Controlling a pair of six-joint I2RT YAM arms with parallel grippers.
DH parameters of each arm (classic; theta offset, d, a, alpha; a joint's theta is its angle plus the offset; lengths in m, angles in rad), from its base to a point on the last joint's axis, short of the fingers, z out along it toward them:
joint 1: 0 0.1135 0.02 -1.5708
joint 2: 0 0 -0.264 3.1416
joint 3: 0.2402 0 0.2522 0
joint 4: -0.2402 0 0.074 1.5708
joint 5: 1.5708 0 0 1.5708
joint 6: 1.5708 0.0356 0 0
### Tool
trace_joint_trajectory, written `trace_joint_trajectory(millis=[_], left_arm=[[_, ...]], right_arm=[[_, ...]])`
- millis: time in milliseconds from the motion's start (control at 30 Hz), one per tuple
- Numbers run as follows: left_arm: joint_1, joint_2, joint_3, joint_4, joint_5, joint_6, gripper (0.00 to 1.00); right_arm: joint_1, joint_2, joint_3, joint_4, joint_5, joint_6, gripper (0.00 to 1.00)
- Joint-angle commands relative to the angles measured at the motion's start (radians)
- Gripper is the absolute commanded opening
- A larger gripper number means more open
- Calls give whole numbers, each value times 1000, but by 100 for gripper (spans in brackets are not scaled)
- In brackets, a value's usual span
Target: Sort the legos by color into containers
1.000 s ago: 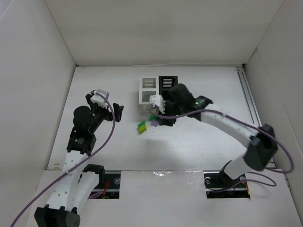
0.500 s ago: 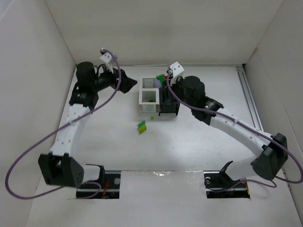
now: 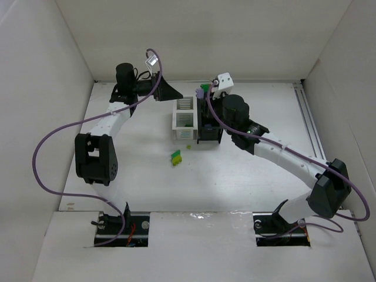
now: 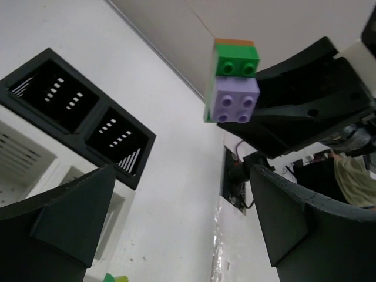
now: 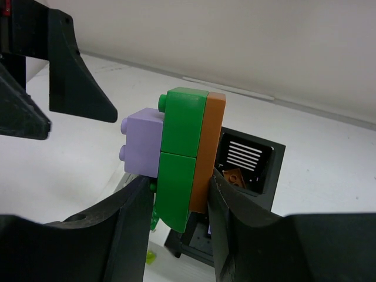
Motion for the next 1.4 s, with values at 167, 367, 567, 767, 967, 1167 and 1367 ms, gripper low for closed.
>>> trace_joint_trajectory(millis=[167, 367, 567, 767, 967, 1167, 1367], left_arm=[[-53, -21, 65, 242, 104, -154, 98], [-71, 14, 85, 242, 42, -149, 94], [-92, 48, 125, 66, -39, -30, 92], [-131, 89, 256, -220, -79, 207, 88], [-131, 80, 227, -141, -19, 197, 76], [-122, 40, 131, 109, 42, 64, 71], [-122, 62, 142, 109, 67, 45, 37]], right_arm=[[-9, -39, -24, 99, -41, 19, 0], [-9, -1, 12, 89, -60, 19, 0], [1, 21, 45, 88, -69, 19, 0], [10, 48, 67, 88, -78, 19, 0], [10, 57, 67, 88, -88, 19, 0], [-10, 76, 76, 88, -88, 28, 0], [-10, 85, 85, 88, -88, 28, 0]])
